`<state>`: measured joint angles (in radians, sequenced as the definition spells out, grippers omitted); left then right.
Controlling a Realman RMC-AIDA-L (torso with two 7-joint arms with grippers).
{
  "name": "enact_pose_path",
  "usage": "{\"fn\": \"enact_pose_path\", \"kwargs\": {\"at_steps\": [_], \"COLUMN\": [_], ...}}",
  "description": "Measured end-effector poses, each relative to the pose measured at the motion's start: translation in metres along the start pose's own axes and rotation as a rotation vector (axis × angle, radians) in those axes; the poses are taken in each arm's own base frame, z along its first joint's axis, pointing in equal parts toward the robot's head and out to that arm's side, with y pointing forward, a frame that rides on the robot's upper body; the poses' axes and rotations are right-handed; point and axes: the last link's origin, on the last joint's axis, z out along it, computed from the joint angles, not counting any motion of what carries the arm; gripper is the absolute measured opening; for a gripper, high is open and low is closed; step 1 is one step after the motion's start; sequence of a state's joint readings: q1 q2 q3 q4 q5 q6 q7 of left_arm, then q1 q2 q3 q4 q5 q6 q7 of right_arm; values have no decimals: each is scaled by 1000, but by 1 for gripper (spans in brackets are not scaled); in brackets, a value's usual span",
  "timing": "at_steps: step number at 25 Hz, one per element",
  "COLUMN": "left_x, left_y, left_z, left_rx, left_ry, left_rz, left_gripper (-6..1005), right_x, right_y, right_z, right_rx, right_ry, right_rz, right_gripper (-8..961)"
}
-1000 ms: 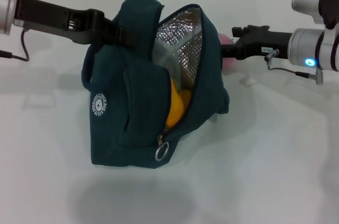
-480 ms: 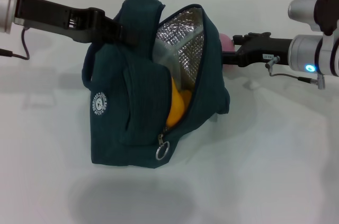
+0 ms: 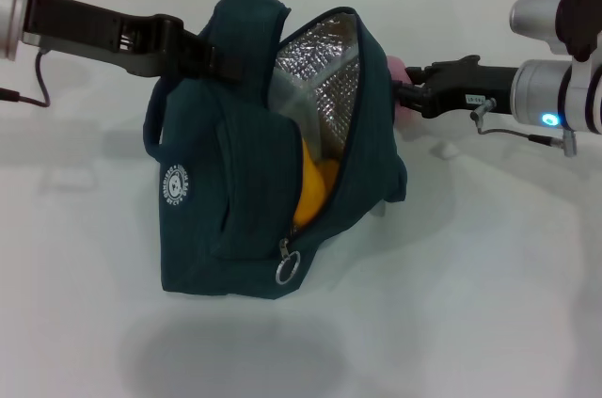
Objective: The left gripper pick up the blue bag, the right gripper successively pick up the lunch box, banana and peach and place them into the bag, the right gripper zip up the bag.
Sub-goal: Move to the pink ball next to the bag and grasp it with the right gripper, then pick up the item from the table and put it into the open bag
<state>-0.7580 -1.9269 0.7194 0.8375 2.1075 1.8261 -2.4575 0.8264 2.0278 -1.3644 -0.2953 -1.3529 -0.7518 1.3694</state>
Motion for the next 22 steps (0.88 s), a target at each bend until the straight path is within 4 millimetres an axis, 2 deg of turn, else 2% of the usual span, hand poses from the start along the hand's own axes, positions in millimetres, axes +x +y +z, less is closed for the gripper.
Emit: {"fn": "enact_pose_path", "kwargs": {"at_steps": [4, 9, 15, 22], "left_x": [0, -1, -1, -3], "left_y": [0, -1, -1, -2], "left_z": [-1, -2, -2, -2], "left_rx": [2, 4, 3, 2], "left_ry": [0, 1, 1, 0], "left_rz": [-1, -3, -4, -8], "left_gripper": [33, 33, 33, 33], "right_x": [0, 1, 2, 4], "right_y": [1, 2, 0, -7], "right_z": [0, -1, -4, -19], "right_rx": [-6, -14, -13, 15], "right_ry": [0, -2, -12, -78], "right_rz": [-2, -2, 1, 21], "right_gripper": [386, 176, 72, 30]}}
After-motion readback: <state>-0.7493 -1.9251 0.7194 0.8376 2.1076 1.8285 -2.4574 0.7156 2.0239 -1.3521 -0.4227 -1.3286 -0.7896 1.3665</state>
